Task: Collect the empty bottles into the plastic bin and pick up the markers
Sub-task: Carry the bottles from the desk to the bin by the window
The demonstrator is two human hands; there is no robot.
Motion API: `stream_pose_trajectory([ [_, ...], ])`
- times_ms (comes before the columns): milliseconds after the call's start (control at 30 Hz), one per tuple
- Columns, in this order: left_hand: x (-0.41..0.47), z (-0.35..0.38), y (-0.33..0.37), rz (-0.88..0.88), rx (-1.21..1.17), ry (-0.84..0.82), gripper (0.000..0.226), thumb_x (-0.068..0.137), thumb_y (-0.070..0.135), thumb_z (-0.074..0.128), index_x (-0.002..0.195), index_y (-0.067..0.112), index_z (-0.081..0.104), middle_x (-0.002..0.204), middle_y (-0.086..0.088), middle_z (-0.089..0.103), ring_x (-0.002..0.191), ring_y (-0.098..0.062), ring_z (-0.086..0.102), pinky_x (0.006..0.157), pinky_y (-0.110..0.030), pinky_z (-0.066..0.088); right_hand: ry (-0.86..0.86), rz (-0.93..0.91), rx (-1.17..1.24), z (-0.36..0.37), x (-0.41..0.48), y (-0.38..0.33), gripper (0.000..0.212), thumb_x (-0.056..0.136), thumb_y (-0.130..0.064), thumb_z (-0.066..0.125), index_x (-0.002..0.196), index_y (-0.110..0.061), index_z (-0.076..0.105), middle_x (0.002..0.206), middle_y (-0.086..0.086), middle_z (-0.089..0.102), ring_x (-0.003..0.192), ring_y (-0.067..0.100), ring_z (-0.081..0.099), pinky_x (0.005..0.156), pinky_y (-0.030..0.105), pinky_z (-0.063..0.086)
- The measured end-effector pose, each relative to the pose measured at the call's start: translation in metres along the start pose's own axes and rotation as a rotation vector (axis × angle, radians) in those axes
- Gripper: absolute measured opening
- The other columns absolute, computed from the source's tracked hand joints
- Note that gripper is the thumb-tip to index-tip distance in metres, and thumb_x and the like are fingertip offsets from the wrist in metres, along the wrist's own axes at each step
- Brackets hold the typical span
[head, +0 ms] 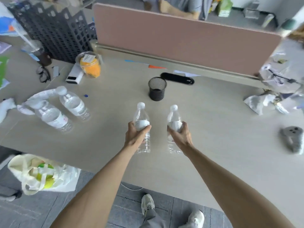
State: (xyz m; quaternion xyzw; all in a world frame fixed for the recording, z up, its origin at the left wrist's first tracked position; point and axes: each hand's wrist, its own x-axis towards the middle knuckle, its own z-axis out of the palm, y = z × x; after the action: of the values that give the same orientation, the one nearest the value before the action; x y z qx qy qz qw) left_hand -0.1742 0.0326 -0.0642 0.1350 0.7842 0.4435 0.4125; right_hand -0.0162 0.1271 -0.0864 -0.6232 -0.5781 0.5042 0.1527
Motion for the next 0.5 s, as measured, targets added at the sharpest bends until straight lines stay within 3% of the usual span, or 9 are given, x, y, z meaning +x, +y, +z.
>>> stream_pose_trajectory([
  [167,-0.016,0.065,0.025,0.059,0.123,-0.137,0.057,0.075,0.042,0.072,0.122,0.022,0.046,0.105,-0.001,0.061,0.079,-0.010,0.063,0.046,-0.018,0.045,0.139,0.026,0.230,-0.069,-0.009,0.021,0.065,0.071,-0.050,0.071,0.127,-0.029,0.046,0.098,-0.007,0.068,0.092,0.017,0.069,0.086,0.048,0.058],
  [367,-0.072,0.167,0.039,0.130,0.216,-0.370,0.058,0.073,0.044,0.072,0.121,0.024,0.046,0.099,0.004,0.061,0.078,-0.015,0.066,0.060,-0.028,0.058,0.352,0.057,0.389,-0.166,-0.047,0.075,0.048,0.080,-0.041,0.072,0.120,-0.027,0.049,0.100,-0.004,0.067,0.090,0.016,0.070,0.078,0.041,0.061],
  [500,-0.130,0.231,0.032,0.184,0.314,-0.519,0.058,0.077,0.045,0.069,0.125,0.025,0.043,0.104,0.002,0.061,0.080,-0.012,0.063,0.050,-0.020,0.049,0.484,0.091,0.471,-0.226,-0.086,0.125,0.046,0.084,-0.038,0.070,0.121,-0.026,0.047,0.101,-0.003,0.066,0.091,0.017,0.069,0.077,0.042,0.061],
])
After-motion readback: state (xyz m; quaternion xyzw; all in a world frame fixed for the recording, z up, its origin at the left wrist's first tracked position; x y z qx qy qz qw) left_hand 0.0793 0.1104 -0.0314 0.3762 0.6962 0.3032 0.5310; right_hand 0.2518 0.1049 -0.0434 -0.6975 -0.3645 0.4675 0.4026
